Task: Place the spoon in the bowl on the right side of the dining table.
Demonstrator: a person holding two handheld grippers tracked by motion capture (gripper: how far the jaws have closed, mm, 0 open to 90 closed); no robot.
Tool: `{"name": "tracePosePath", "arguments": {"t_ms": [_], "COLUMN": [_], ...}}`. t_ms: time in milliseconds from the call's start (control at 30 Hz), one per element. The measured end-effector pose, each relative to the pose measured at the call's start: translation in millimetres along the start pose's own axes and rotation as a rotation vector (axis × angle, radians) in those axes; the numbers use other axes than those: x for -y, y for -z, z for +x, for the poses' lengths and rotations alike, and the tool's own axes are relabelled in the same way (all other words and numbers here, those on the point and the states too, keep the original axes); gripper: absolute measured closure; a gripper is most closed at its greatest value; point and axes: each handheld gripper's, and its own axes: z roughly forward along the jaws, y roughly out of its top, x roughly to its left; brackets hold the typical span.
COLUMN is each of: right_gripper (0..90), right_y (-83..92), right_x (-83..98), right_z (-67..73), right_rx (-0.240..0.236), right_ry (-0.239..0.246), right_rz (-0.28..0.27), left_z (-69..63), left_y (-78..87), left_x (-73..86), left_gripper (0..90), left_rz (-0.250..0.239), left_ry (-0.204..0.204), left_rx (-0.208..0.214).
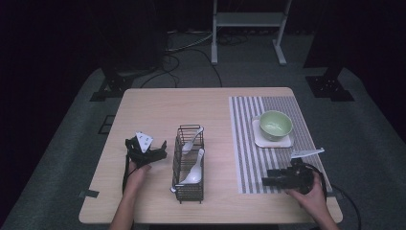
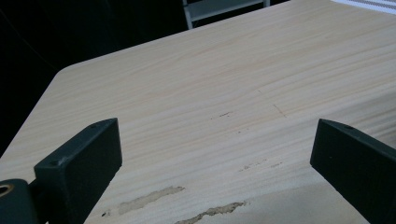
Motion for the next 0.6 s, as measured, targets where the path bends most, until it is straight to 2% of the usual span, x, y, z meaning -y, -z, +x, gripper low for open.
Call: {"name": "tracePosePath", "arguments": {"t_ms": [133,300,600], "right_gripper": [29.9,29.5,29.2], "right_y": [0.3,-2.7,-2.7], "right_x": [-3.8,-10.5,-25.9], "right_z": [3.7,7.3,19.9], "right_rx": [-0.002,0.006,0.013], "right_ry": [0.012,0.012,0.056], "right_rz": [0.001,0.035,0.049], "left_z": [0.6,0.9,-0.1], "left_y": [0.2,0.0,0.4], "left_x": [0.1,0.0,0.1], "left_gripper": [1.1,1.1,1.1], "left_rz": [0.0,0.0,-0.005], "left_ry": [0.005,0.005,-0.001], "left_rx": [0.001,0.004,-0.006]}}
